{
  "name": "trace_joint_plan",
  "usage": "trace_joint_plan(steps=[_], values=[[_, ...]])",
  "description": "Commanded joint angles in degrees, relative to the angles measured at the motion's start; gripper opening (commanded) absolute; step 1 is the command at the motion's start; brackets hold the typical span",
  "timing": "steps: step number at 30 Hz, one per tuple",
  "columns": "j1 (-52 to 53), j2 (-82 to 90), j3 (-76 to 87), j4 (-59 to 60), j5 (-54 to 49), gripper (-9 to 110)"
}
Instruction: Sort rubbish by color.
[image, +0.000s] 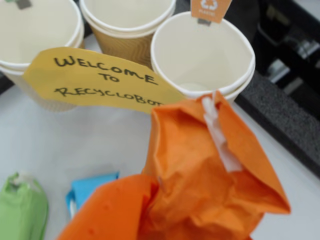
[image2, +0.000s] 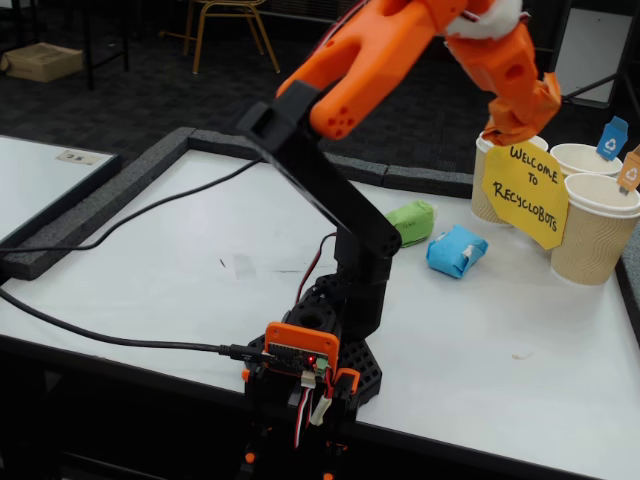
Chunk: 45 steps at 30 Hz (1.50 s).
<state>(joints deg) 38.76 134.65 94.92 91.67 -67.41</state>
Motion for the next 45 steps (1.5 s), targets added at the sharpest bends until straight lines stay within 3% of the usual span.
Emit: trace_joint_plan(steps=[1, 15, 29, 45], values=[[-1.14, 6.50, -8.88, 2.37, 1.23, 0], [-1.05, 13.62, -9.84, 4.13, 2.46, 0], [-7.82, 13.54, -13.71, 1.58, 3.69, 0], [-6.15, 8.88, -10.46, -1.76, 3.69, 0]])
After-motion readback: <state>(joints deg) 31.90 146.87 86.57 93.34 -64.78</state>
